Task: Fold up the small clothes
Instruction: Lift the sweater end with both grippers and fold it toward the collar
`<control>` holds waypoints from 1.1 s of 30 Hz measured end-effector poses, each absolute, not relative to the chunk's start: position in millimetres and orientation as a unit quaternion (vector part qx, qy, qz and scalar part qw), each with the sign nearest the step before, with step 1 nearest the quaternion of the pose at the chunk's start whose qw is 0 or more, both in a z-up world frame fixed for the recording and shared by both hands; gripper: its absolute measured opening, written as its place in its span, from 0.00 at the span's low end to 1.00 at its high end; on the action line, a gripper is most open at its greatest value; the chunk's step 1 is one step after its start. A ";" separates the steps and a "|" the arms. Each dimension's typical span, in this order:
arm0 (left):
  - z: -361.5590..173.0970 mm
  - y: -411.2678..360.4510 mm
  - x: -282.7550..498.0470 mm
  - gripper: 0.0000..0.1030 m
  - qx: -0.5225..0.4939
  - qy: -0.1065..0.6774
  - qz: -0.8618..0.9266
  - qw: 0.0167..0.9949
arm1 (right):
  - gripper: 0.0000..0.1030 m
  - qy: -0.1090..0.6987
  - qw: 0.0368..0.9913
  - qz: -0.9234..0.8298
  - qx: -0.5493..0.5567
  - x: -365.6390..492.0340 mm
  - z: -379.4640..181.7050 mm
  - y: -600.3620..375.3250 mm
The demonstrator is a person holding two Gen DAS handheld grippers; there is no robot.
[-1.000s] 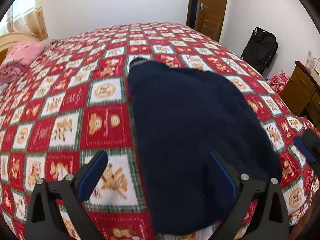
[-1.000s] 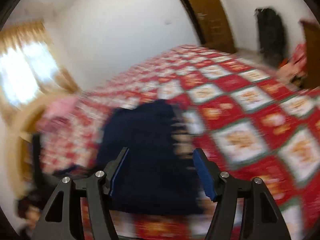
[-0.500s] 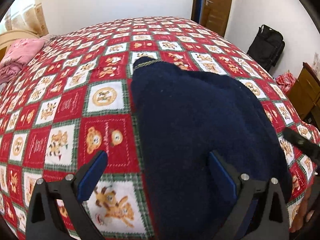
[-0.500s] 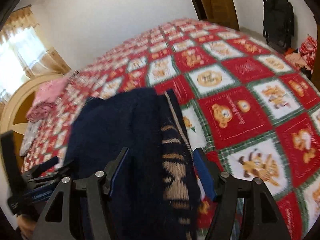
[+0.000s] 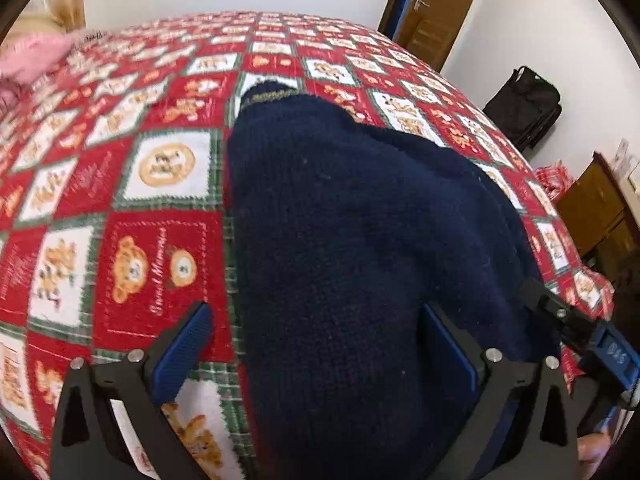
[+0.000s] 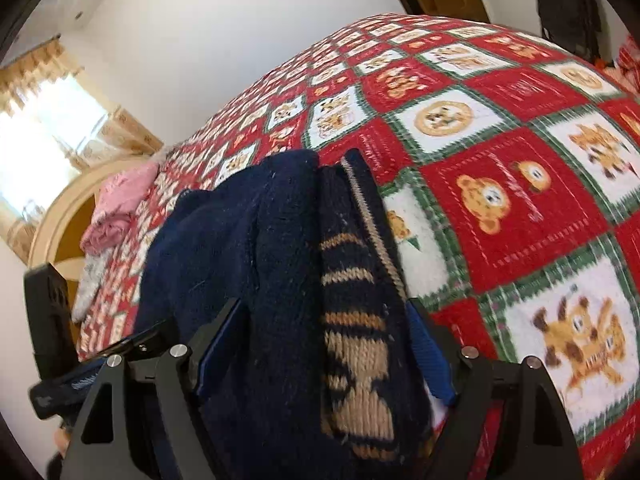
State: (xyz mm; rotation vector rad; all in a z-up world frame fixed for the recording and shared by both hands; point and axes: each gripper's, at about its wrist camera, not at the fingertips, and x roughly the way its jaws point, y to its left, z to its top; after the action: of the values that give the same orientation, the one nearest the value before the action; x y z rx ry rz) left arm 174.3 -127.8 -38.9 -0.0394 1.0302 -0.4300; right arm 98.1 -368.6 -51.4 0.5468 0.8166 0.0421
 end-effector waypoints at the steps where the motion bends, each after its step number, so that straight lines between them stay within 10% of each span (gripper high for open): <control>1: -40.0 -128.7 175.2 1.00 -0.022 0.493 -0.206 0.845 | 0.81 0.395 0.883 0.022 0.254 98.8 -51.3 -366.5; 9: -42.0 -135.4 175.9 1.00 -0.010 0.489 -0.218 0.845 | 0.66 0.401 0.896 0.034 0.186 97.4 -48.8 -344.8; 22: -24.7 -145.3 151.1 0.49 0.017 0.425 -0.239 0.873 | 0.45 0.354 0.932 -0.028 0.074 77.2 -29.0 -302.2; 33: -9.6 -139.9 135.6 0.42 0.026 0.399 -0.239 0.885 | 0.41 0.337 0.935 -0.027 0.105 51.5 -12.8 -293.1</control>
State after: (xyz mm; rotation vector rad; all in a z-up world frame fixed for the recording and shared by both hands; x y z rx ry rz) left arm 135.6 -139.9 -9.6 0.0545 0.8305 -0.4967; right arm 51.5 -293.1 -12.8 0.2147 0.6888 -0.0543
